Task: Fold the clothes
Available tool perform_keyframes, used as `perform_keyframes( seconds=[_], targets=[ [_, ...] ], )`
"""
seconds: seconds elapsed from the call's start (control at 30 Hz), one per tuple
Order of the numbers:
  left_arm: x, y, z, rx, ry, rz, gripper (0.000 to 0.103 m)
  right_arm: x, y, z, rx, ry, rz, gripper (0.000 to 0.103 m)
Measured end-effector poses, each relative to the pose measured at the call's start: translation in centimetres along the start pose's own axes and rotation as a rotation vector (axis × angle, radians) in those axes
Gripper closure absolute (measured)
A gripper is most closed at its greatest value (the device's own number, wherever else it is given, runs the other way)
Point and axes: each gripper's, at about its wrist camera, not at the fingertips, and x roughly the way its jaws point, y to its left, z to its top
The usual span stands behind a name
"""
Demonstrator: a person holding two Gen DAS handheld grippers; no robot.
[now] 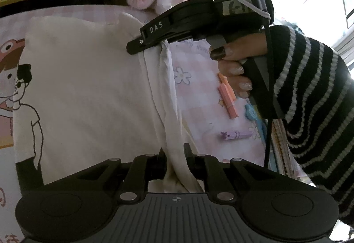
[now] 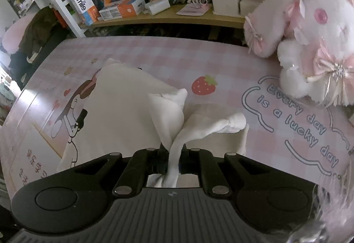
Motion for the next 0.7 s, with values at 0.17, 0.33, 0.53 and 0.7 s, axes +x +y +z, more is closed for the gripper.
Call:
perform_keyframes(
  seconds=[0.17,0.33,0.53,0.7],
  targets=[
    [0.1,-0.1,-0.5,-0.004,0.011,0.011,0.089,0.3,-0.5,-0.4,0.030,-0.002,0.006,0.096],
    [0.1,0.0,-1.1,-0.013,0.009,0.024,0.089,0.7,-1.2,-0.7,0.081,0.002,0.017,0.095],
    [0.0,-0.5,-1.5,0.023,-0.012,0.038,0.091,1.1,-2.4,-1.2,0.160,0.009,0.014,0.081],
    [0.0,-0.8,-1.5,0.042,-0.013,0.048,0.091,1.2,-3.1,-1.5,0.209,0.007,0.020,0.077]
  ],
)
